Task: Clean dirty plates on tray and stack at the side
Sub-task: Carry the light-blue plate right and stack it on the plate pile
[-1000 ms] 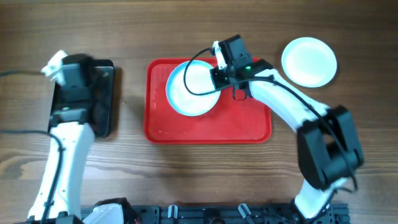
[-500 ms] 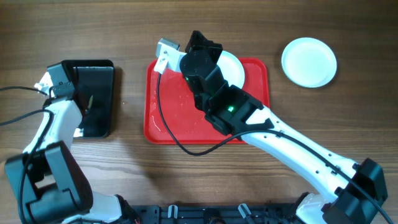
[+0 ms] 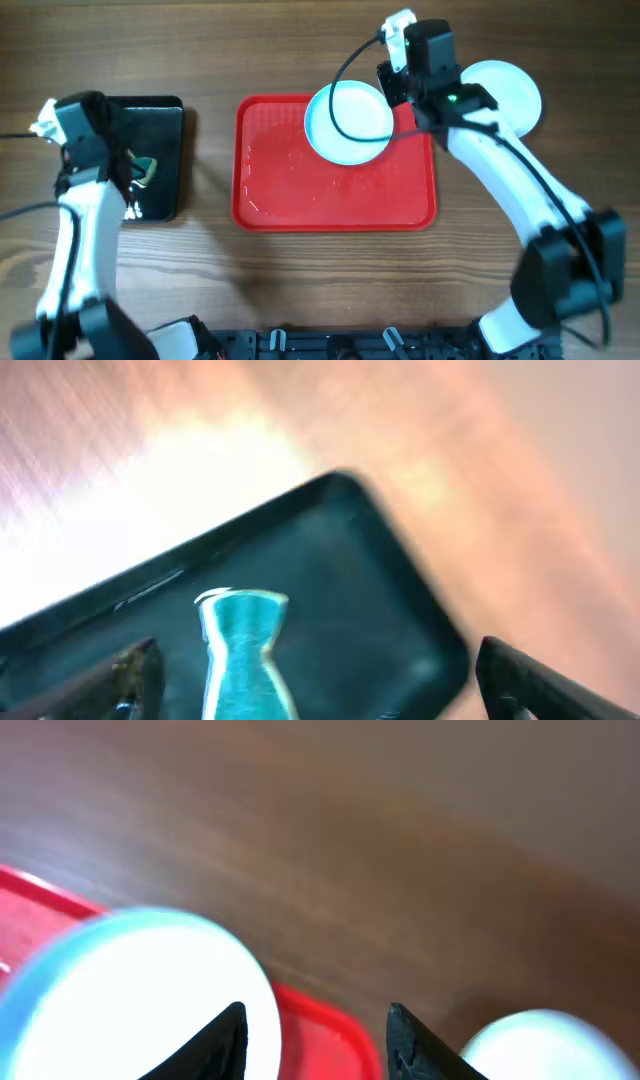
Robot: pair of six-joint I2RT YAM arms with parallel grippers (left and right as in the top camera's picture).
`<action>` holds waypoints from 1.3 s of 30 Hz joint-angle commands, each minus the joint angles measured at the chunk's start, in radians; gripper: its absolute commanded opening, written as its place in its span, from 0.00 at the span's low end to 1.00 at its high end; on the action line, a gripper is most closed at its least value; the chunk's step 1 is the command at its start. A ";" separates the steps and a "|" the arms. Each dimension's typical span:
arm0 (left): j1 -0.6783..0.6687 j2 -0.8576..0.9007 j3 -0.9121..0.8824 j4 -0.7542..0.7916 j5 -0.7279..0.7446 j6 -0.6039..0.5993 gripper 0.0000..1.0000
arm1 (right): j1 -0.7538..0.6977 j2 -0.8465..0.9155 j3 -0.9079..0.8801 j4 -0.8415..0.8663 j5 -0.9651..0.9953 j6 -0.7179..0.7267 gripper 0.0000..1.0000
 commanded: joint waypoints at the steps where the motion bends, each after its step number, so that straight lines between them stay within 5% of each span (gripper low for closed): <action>1: -0.004 -0.046 0.008 -0.008 0.032 0.000 1.00 | -0.004 0.140 -0.020 0.014 -0.063 0.051 0.46; 7: -0.004 -0.046 0.008 -0.042 0.032 0.000 1.00 | -0.012 0.288 -0.020 0.049 -0.071 0.115 0.48; 9: -0.004 -0.046 0.008 -0.042 0.032 0.000 1.00 | -0.012 0.331 -0.020 0.056 -0.175 0.129 0.31; 10: -0.004 -0.046 0.008 -0.042 0.032 0.000 1.00 | -0.012 0.338 -0.020 0.068 -0.174 0.129 0.11; 11: -0.004 -0.046 0.008 -0.042 0.032 0.000 1.00 | -0.012 0.335 -0.020 0.078 -0.174 0.129 0.04; 17: -0.004 -0.046 0.008 -0.042 0.032 0.000 1.00 | -0.002 0.108 -0.019 0.077 -0.085 0.129 0.04; 22: -0.004 -0.046 0.008 -0.042 0.032 0.000 1.00 | 0.159 -0.155 -0.019 0.077 0.260 -0.181 0.04; 27: -0.004 -0.046 0.008 -0.042 0.032 0.000 1.00 | 0.375 -0.165 -0.019 0.189 0.677 -0.738 0.04; 29: -0.004 -0.046 0.008 -0.042 0.031 0.000 1.00 | 0.440 -0.165 -0.019 0.285 0.713 -0.985 0.04; 33: -0.004 -0.046 0.008 -0.042 0.032 0.000 1.00 | 0.501 -0.165 -0.019 0.379 0.714 -1.149 0.04; 37: -0.004 -0.046 0.008 -0.042 0.032 0.000 1.00 | 0.497 -0.165 -0.019 0.388 0.713 -1.036 0.04; 39: -0.004 -0.046 0.008 -0.042 0.031 0.000 1.00 | 0.380 -0.165 -0.019 0.336 0.706 -0.663 0.04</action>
